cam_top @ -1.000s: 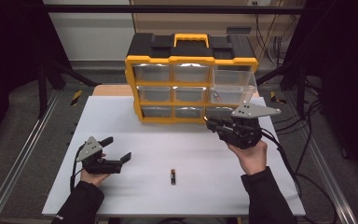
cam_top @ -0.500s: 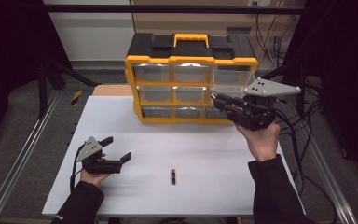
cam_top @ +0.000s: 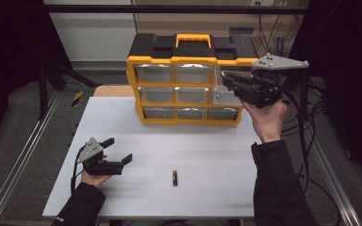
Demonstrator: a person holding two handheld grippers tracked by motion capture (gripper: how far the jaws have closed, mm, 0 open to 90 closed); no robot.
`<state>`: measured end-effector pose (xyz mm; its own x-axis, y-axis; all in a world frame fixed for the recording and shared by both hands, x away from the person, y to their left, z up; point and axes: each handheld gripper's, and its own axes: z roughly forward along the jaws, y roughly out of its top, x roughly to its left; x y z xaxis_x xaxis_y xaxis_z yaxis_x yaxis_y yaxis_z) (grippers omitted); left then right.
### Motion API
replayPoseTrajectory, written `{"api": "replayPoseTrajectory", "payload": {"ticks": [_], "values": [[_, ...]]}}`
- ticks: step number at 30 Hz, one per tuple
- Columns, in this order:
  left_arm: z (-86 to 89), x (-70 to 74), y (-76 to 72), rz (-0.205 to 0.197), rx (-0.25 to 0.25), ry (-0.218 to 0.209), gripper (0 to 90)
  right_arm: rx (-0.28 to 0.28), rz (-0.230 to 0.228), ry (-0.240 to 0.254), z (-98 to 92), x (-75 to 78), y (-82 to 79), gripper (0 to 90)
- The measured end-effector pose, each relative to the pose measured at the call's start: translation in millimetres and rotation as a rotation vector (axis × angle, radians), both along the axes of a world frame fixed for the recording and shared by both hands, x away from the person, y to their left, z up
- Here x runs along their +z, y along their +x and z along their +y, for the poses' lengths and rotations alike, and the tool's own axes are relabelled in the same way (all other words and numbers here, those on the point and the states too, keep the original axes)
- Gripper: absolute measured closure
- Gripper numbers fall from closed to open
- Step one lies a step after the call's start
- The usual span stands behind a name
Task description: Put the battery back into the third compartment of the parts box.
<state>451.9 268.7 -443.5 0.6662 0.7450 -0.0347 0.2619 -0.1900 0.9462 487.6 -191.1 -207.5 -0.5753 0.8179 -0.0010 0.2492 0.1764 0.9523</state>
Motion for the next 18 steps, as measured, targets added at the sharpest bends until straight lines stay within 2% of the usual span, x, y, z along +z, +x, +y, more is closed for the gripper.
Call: {"api": "replayPoseTrajectory", "payload": {"ticks": [10,18], "values": [[0.0,-0.2,0.1,0.000,0.000,-0.003,0.9,-0.080,0.012,0.014,-11.7,-3.3,24.2,77.0],[-0.2,-0.8,0.4,0.003,0.002,-0.004,0.9,-0.141,0.045,-0.019,-19.4,-15.5,39.0,77.0]]}}
